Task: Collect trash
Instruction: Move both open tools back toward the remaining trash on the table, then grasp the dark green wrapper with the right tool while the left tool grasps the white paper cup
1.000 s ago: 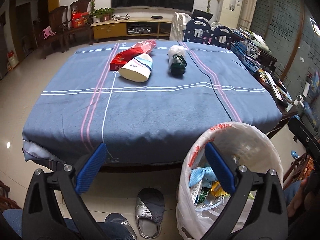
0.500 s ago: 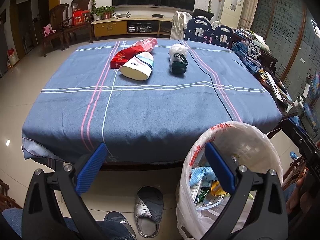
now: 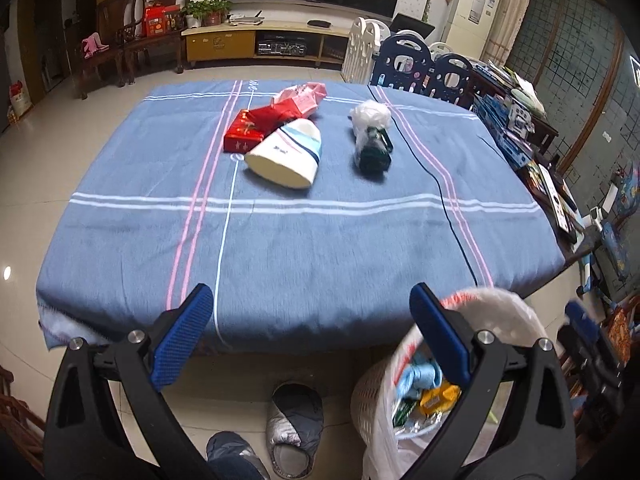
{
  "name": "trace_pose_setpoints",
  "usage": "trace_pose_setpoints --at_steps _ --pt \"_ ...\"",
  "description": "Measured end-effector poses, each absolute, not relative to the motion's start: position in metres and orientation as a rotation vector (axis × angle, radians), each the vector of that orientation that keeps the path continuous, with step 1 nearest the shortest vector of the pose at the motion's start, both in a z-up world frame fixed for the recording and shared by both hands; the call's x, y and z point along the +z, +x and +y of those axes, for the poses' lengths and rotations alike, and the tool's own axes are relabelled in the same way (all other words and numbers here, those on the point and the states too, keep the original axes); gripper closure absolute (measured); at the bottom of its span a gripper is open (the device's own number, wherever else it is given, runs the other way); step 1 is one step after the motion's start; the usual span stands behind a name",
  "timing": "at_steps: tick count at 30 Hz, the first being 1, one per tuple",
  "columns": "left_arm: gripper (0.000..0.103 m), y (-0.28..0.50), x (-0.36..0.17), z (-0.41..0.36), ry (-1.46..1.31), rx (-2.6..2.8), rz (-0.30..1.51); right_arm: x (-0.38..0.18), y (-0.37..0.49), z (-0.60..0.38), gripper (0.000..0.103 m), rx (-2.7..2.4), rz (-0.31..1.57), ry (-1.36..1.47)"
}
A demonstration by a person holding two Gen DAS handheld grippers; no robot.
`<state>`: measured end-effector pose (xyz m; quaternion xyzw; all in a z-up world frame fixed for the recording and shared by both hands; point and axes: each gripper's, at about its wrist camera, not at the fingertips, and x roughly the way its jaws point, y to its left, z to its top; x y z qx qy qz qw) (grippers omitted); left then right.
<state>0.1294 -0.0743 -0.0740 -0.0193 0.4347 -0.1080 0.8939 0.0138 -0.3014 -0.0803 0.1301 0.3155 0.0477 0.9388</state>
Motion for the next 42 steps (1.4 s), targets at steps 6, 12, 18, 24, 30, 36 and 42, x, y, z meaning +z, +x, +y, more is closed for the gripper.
trace_pose_setpoints --at_steps 6,12,18,24,30,36,42 --pt "0.005 0.201 -0.083 -0.076 -0.043 -0.238 0.945 -0.08 0.083 -0.279 0.032 0.056 0.724 0.186" --pt "0.005 0.256 -0.105 -0.078 0.035 -0.217 0.946 -0.087 0.185 -0.252 0.032 0.049 0.789 0.151" --pt "0.005 0.297 -0.127 -0.078 0.025 -0.252 0.974 -0.103 0.282 -0.233 0.032 0.011 0.851 0.113" --pt "0.005 0.322 -0.146 -0.077 0.016 -0.257 1.0 -0.13 0.341 -0.224 0.032 -0.031 0.934 0.119" --pt "0.006 0.333 -0.155 -0.078 0.022 -0.254 1.005 -0.15 0.344 -0.23 0.048 -0.039 0.966 0.166" --pt "0.047 0.329 -0.163 -0.092 0.035 -0.342 1.049 -0.143 0.314 -0.242 0.059 0.006 0.957 0.19" --pt "0.058 0.313 -0.165 -0.108 0.124 -0.393 1.013 -0.126 0.282 -0.253 0.059 0.024 0.919 0.219"
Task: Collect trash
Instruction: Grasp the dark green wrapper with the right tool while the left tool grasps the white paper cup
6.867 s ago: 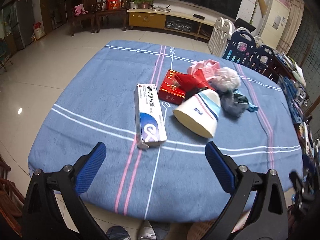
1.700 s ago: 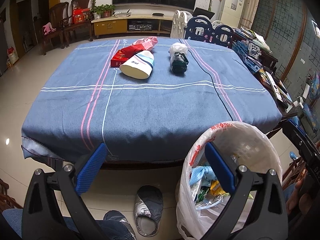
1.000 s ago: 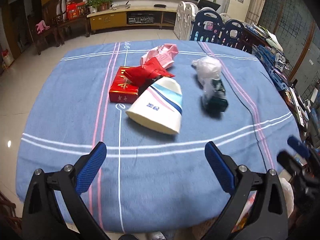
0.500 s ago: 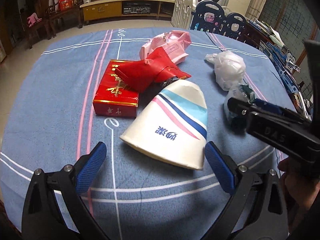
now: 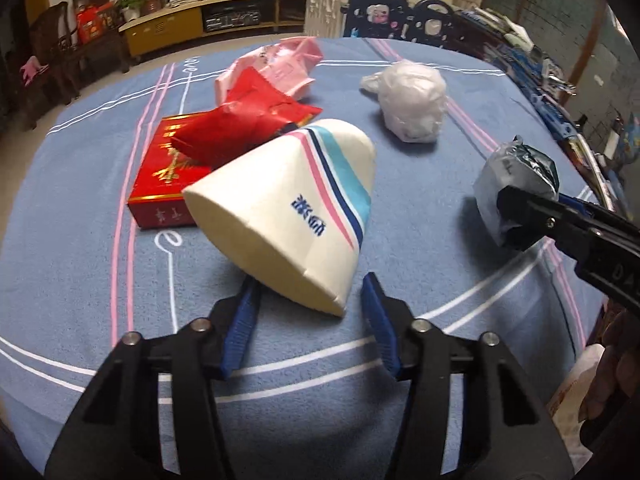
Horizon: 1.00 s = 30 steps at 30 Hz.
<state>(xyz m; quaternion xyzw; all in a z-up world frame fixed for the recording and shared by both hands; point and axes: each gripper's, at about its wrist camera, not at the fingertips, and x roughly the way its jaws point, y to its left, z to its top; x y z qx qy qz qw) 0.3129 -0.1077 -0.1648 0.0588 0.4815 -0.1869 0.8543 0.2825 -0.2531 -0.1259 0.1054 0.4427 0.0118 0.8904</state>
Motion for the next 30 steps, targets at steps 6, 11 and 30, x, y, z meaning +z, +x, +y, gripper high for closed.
trace_pose_setpoints --at_steps 6,11,30 --pt "0.061 0.31 -0.161 -0.103 0.076 -0.436 1.01 -0.116 0.259 -0.252 0.059 0.049 0.895 0.166" --pt "0.014 0.306 -0.157 -0.103 0.078 -0.424 0.983 -0.117 0.25 -0.254 0.059 0.055 0.89 0.18" --pt "0.008 0.336 -0.145 -0.126 0.202 -0.365 0.91 -0.129 0.258 -0.256 0.059 0.076 0.909 0.201"
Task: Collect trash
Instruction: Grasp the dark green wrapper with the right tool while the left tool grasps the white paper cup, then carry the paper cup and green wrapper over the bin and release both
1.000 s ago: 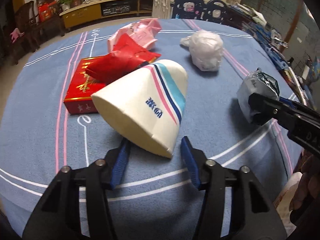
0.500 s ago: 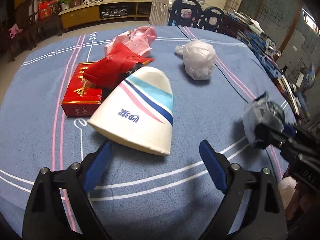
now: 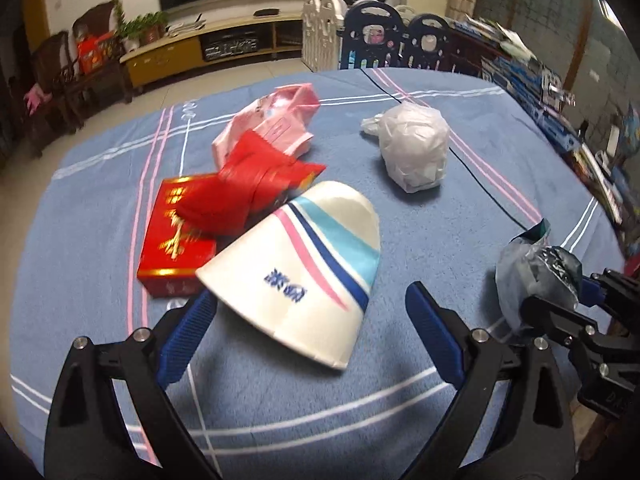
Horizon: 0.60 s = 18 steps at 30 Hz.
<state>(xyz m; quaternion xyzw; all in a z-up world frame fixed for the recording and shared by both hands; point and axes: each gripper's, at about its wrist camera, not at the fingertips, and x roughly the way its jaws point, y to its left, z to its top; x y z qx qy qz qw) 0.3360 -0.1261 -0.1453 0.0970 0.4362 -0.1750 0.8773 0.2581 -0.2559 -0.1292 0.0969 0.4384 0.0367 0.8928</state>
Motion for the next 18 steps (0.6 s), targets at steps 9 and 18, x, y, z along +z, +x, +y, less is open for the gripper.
trace_pose_setpoints --at_steps 9,18 --pt "0.019 0.345 -0.172 -0.139 0.253 -0.38 0.938 -0.131 0.254 -0.259 0.059 0.088 0.906 0.204" --pt "0.066 0.346 -0.163 -0.125 0.17 -0.405 0.92 -0.098 0.199 -0.263 0.059 0.183 0.84 0.226"
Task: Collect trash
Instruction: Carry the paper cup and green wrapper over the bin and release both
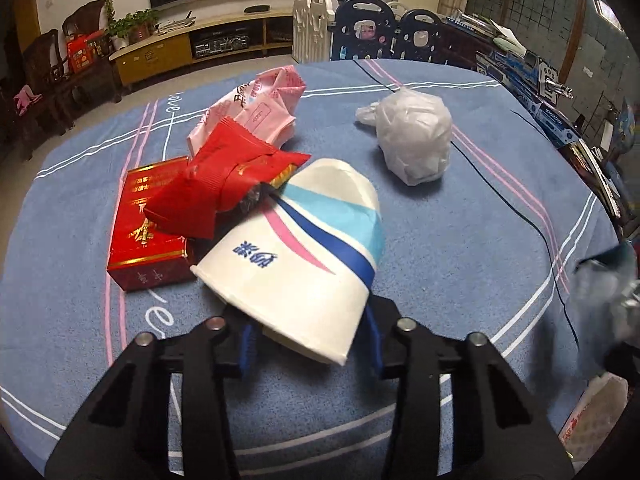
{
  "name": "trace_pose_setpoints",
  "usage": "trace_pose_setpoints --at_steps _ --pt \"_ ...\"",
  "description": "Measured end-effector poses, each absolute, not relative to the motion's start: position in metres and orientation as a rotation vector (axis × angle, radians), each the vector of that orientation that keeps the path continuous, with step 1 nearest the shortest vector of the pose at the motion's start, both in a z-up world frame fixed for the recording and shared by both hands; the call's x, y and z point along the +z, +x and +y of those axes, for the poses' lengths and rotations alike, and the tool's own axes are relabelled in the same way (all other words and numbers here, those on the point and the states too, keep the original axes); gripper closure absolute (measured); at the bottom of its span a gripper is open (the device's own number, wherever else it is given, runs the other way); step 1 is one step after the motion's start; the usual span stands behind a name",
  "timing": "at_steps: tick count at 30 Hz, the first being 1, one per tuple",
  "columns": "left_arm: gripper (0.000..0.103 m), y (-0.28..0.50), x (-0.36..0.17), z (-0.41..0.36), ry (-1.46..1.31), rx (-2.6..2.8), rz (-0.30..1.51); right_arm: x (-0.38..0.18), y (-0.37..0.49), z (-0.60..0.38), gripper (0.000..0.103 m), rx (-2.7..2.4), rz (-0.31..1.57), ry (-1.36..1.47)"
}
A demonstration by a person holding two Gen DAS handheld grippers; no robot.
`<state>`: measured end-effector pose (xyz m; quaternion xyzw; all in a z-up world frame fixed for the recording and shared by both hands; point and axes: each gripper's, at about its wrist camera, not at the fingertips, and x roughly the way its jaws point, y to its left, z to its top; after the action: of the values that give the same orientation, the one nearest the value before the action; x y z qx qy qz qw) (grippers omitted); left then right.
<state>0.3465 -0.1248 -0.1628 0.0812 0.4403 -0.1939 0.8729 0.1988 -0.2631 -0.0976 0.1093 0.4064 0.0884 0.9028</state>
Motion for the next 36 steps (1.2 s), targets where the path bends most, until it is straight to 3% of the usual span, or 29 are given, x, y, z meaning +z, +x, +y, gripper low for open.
trace_pose_setpoints --at_steps 2,7,14,18,23,30,31,33,34,35,36 --pt "0.082 0.344 -0.158 -0.125 0.16 -0.428 0.904 -0.082 0.169 -0.263 0.059 0.225 0.815 0.214" --pt "0.096 0.331 -0.135 -0.124 0.143 -0.479 0.831 -0.062 0.089 -0.276 0.059 0.308 0.778 0.21" --pt "0.097 0.295 -0.101 -0.126 0.089 -0.591 0.8 -0.081 0.024 -0.309 0.056 0.33 0.824 0.313" --pt "0.097 0.236 -0.06 -0.136 0.08 -0.687 0.75 -0.072 0.011 -0.307 0.008 0.336 0.761 0.29" --pt "0.097 0.14 -0.038 -0.151 0.105 -0.788 0.723 -0.059 -0.001 -0.326 0.007 0.269 0.612 0.339" --pt "0.096 0.02 -0.079 -0.183 0.241 -0.918 0.824 -0.046 -0.017 -0.362 0.006 0.156 0.479 0.443" --pt "0.093 0.012 -0.084 -0.187 0.238 -0.927 0.843 -0.047 -0.015 -0.364 0.006 0.152 0.483 0.458" --pt "0.063 0.008 -0.093 -0.191 0.222 -0.906 0.88 -0.048 -0.012 -0.366 0.006 0.145 0.488 0.464" --pt "0.013 0.007 -0.097 -0.191 0.204 -0.882 0.912 -0.049 -0.011 -0.366 0.006 0.143 0.492 0.46" --pt "0.004 0.008 -0.097 -0.189 0.184 -0.859 0.918 -0.05 -0.01 -0.366 0.006 0.143 0.496 0.455" --pt "0.004 0.009 -0.094 -0.186 0.166 -0.841 0.901 -0.05 -0.01 -0.364 0.006 0.142 0.5 0.447"
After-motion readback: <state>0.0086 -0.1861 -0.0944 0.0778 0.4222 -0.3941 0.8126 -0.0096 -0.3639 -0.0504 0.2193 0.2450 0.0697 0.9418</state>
